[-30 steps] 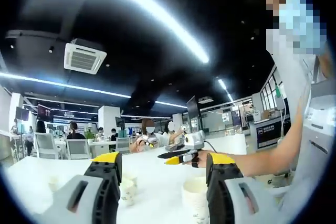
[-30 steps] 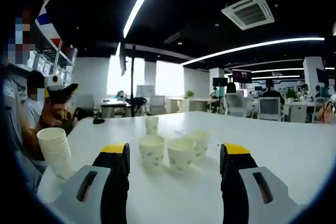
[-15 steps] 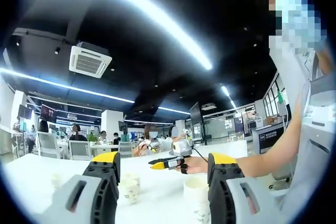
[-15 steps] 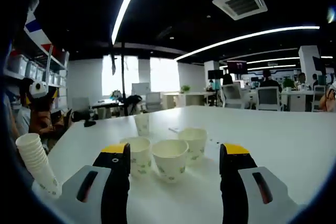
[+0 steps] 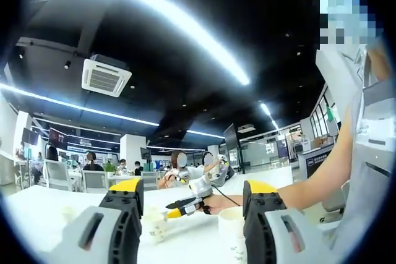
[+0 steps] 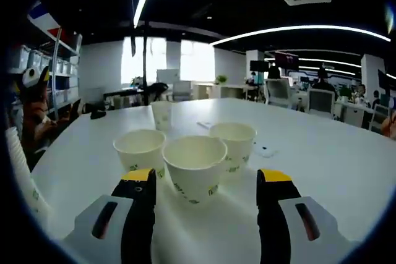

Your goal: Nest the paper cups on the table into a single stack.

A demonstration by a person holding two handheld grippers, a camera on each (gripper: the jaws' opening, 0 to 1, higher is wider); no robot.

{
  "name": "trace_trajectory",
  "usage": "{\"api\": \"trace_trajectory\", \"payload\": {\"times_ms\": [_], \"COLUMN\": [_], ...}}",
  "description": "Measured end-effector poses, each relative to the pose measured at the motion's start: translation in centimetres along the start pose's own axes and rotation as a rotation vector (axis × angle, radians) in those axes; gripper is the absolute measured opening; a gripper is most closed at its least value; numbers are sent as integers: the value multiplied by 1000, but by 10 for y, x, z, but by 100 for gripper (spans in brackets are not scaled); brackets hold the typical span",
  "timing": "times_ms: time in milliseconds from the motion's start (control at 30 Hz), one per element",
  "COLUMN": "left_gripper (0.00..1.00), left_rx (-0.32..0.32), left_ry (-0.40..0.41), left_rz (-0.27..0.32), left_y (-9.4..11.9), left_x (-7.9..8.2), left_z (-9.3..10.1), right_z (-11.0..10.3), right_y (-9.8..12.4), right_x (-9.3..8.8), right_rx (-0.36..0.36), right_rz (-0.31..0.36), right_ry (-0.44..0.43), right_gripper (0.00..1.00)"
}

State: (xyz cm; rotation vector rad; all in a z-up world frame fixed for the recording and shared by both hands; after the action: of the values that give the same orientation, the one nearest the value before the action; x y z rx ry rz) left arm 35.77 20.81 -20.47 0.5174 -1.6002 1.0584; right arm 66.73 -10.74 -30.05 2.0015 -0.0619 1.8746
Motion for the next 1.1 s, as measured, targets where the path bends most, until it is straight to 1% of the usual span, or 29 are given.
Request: {"api": "trace_trajectory", "payload": {"times_ms": [100,267,333,500,567,667,800,833,1000,1100], "left_gripper": [69,67,67,66,66,66,65,65,65,65], "left_rx": [7,-5,-8,-10,-5,1,8,8,-3,-11], "left_ry": [-3,0,-4,-6,-9,-14,-19,-18,-16,-16], "left_rz": [18,28,26,19,19,24,21,20,14,7], "left_y": [2,3,3,4,4,6,6,6,3,2], "left_x": [4,4,3,2,2,4,3,2,-1,-3], "left_z": [-2,-1,0,-1,-2,-3,-4,-4,-2,0], "right_z": [1,0,-2,-7,-7,-8,-5,-10,-15,-23], "right_y": [-6,-11,-14,-21,-22,-23,-17,-14,1,13], "right_x": [-3,-6,-6,-3,-4,-5,-6,-7,-3,0], "right_rx": [7,8,21,25,24,28,24,20,-4,-9], "right_rz": [-1,7,25,25,26,23,25,27,38,43], "right_ry": [1,-2,-8,6,8,23,29,31,38,46], "right_gripper": [66,56,55,55,53,46,46,46,45,45]}}
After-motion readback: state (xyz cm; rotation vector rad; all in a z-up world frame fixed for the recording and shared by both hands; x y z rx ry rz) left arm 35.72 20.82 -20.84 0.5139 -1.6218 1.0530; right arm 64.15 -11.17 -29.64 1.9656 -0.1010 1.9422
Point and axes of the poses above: the point that each gripper's makers call its tool centre point, and the gripper's own axes: y roughly backward along the fingers, z roughly to its right, x roughly out of its top, the point moved 10 cm from there along y, roughly backward along the fingers, and after that the axes turned 15 degrees about x, right-handed, at the moved point
